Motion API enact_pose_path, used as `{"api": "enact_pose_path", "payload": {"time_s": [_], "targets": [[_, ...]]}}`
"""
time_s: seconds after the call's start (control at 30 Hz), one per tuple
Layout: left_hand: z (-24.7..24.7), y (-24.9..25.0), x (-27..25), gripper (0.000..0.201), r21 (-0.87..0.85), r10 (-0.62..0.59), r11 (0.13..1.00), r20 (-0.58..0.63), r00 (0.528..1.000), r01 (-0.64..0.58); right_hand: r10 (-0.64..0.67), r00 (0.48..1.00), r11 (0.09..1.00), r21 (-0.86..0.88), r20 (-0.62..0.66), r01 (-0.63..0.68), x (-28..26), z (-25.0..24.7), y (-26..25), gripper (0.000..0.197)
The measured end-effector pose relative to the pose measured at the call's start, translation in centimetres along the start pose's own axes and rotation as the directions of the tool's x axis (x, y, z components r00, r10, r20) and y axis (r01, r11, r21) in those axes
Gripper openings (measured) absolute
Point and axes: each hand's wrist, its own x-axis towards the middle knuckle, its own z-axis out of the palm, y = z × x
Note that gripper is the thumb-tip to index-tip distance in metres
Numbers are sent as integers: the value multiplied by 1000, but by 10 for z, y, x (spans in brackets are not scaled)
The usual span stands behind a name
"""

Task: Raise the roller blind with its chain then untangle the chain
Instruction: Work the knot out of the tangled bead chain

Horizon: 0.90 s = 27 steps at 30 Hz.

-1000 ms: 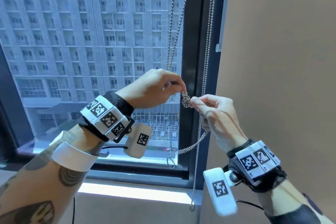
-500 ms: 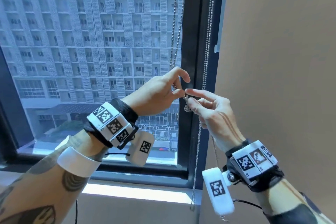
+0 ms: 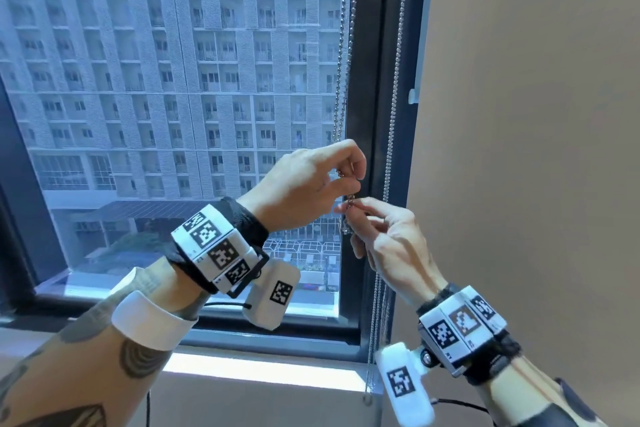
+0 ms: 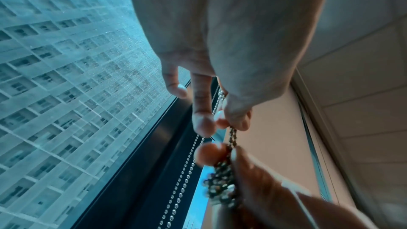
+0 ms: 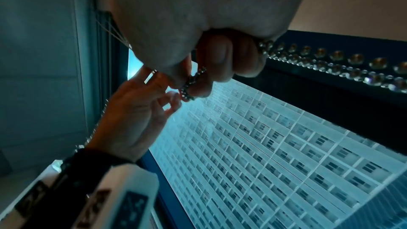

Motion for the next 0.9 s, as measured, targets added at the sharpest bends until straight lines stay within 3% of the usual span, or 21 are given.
{"api": "enact_pose_path", "payload": {"time_s": [0.23,0.3,0.4,0.5,0.63,0.8,0.9], "targets": [[3,1,2,9,103,5,995,-18,1000,-3,11,1000,989,-150,-27,-15,0,0,9,30],[2,0,5,3,190,8,982,42,999,-16,-23,999,965,-262,-25,16,4,-8,1,28],[6,-3,2,19,367,-42,929,204,978,-37,-75,997,921,-382,9,73,6,-16,-7,12],[14,-4,-4,30,548,-49,829,263,964,-108,-59,997,898,-433,59,78,4,-15,-1,15],[14,-3,-1,38,654,-18,746,206,978,-124,-75,997,927,-370,-35,57,4,-9,6,32],[5,-8,2,29,597,-10,797,156,988,-86,-153,988,898,-419,-6,137,9,-15,-4,22],[2,-7,1,23,540,75,833,111,991,-123,-182,983,867,-467,25,172,8,-11,-2,16]]}}
